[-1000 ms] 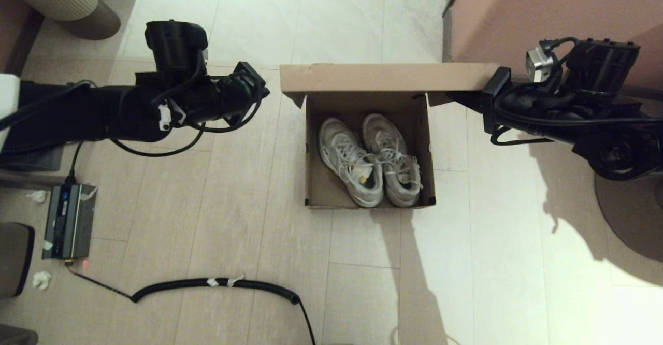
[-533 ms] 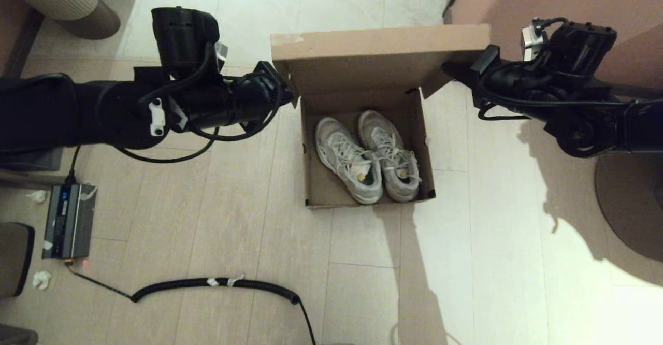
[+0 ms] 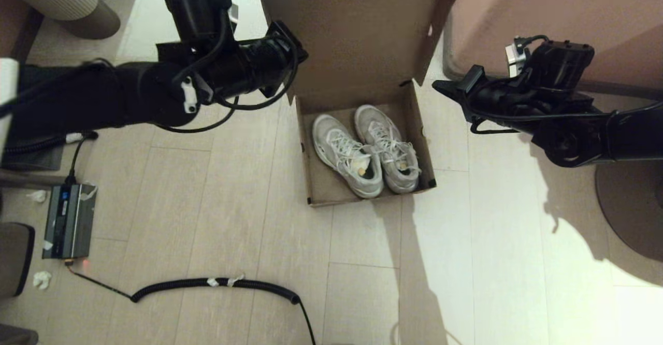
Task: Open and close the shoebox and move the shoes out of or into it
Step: Open the shoe box, then put the shoes out of the shoe box
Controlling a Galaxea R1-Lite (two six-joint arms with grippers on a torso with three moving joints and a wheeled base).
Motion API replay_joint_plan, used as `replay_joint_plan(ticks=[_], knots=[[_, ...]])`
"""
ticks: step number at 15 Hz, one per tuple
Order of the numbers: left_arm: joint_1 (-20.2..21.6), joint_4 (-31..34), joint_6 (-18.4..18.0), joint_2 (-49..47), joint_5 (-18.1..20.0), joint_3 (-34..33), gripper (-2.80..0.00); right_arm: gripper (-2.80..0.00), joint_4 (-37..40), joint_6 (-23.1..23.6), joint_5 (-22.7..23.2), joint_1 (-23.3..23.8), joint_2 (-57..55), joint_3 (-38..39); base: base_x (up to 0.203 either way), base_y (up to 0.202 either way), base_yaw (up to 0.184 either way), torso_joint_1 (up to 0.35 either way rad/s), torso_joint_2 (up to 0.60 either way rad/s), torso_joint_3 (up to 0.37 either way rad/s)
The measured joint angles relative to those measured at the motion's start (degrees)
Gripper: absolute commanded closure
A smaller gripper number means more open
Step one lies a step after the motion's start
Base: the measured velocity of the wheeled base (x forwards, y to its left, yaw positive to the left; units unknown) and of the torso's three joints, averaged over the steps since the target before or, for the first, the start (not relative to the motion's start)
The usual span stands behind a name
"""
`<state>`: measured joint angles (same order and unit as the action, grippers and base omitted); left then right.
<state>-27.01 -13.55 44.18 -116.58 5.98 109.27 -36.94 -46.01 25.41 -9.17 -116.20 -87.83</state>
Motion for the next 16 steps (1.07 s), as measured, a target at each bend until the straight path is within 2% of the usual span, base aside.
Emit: replay_joint_plan(ticks=[5,7,10,12,16], knots=[[0.8,-11.1,-0.5,-5.3,-0.2,1.3,0.0,0.0,0.8,13.1,0.0,-1.5,1.5,10.3,0.0,0.0,0.0,0.0,0.0,0.0],[0.8,-11.4,-0.6,-6.1,-2.1,0.5,0.0,0.0,3.3,17.5,-1.2,-2.5,1.6,13.9,0.0,0.0,0.0,0.0,0.0,0.0],[0.9,-9.5,-2.4,-6.3,-5.5,-4.2,0.0,0.0,8.7,26.5,-6.2,-2.9,1.1,17.5,0.0,0.0,0.0,0.0,0.0,0.0],[0.8,-9.4,-3.6,-6.1,-7.5,-7.4,0.0,0.0,8.9,31.0,-9.8,-3.0,-0.2,19.4,0.0,0.0,0.0,0.0,0.0,0.0],[0.7,-9.6,-3.6,-4.7,-7.8,-10.5,0.0,0.0,4.8,35.9,-15.8,-3.0,-4.7,19.8,0.0,0.0,0.0,0.0,0.0,0.0]])
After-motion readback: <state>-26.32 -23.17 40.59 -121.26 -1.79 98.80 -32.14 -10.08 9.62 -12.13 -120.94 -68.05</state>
